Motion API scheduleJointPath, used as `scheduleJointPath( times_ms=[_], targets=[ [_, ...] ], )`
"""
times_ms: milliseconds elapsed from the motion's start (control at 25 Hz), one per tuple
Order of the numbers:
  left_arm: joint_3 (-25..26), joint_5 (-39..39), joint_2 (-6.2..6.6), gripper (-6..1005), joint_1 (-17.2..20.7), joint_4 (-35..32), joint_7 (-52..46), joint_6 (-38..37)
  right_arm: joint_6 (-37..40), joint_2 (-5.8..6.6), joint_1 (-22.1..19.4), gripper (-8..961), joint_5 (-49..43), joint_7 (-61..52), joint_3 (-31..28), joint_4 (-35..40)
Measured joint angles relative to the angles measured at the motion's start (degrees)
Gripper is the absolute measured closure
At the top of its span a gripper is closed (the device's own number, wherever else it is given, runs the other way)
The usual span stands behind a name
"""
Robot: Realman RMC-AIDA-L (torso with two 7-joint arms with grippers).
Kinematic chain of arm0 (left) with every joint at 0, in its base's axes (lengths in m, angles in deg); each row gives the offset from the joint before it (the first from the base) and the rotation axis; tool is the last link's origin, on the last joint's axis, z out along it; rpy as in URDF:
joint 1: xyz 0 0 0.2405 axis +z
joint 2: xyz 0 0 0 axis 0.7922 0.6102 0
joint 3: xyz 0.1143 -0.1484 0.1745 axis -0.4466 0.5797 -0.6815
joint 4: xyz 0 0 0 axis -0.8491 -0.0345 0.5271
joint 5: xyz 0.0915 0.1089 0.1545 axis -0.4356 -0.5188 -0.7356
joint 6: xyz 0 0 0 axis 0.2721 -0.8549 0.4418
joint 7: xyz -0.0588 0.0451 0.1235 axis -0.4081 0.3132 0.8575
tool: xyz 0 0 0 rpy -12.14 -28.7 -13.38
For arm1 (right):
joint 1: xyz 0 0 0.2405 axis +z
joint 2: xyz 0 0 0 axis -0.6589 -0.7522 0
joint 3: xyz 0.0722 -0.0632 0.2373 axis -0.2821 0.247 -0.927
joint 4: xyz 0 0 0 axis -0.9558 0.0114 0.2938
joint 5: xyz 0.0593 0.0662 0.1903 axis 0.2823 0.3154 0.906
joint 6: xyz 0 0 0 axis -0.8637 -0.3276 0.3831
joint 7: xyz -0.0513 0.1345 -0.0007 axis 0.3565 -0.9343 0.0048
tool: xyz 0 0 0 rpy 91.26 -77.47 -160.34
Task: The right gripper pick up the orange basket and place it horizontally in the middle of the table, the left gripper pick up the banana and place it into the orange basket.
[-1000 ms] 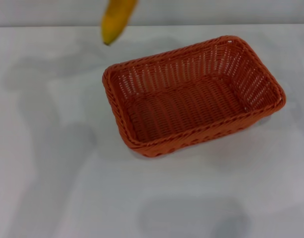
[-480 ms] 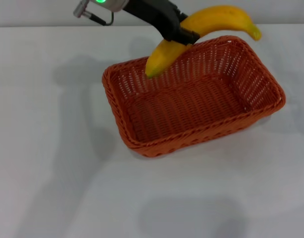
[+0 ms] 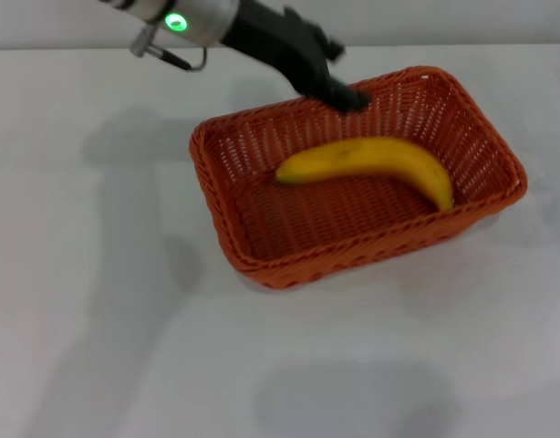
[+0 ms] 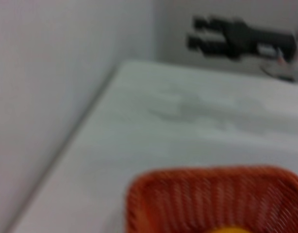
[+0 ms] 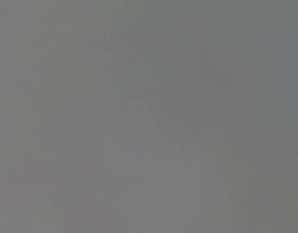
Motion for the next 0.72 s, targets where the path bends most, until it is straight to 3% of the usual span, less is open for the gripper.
scheduleJointPath(
  times_ms=[80, 160, 240, 360, 560, 720],
  targets=[
    [0.01, 1.94, 0.01, 264, 0.64, 0.85, 0.33, 0.01, 0.0, 0.0, -0.05, 84, 0.01, -0.01, 0.0, 0.0],
    [0.04, 15.09, 0.14, 189, 4.99, 4.87, 3.05, -0.09, -0.01, 0.0, -0.09, 84, 0.01, -0.02, 0.0, 0.0],
    [0.04, 20.58, 0.2, 114, 6.85, 5.87, 4.22, -0.16, 0.0, 0.0, -0.18, 84, 0.01, -0.02, -0.01, 0.0],
    [0.03, 31.9, 0.29, 111, 11.96, 5.22, 7.26, -0.52, -0.01, 0.0, -0.21, 84, 0.0, -0.02, 0.0, 0.0],
    [0.03, 53.19, 0.0, 106, 23.28, -1.52, 14.34, -1.02, 0.0, 0.0, -0.08, 84, 0.0, -0.02, -0.01, 0.0],
    [0.07, 72.71, 0.0, 109, 35.08, -12.41, 26.45, -0.73, -0.38, 0.0, 0.12, 84, -0.03, 0.47, 0.25, 0.0]
  ],
)
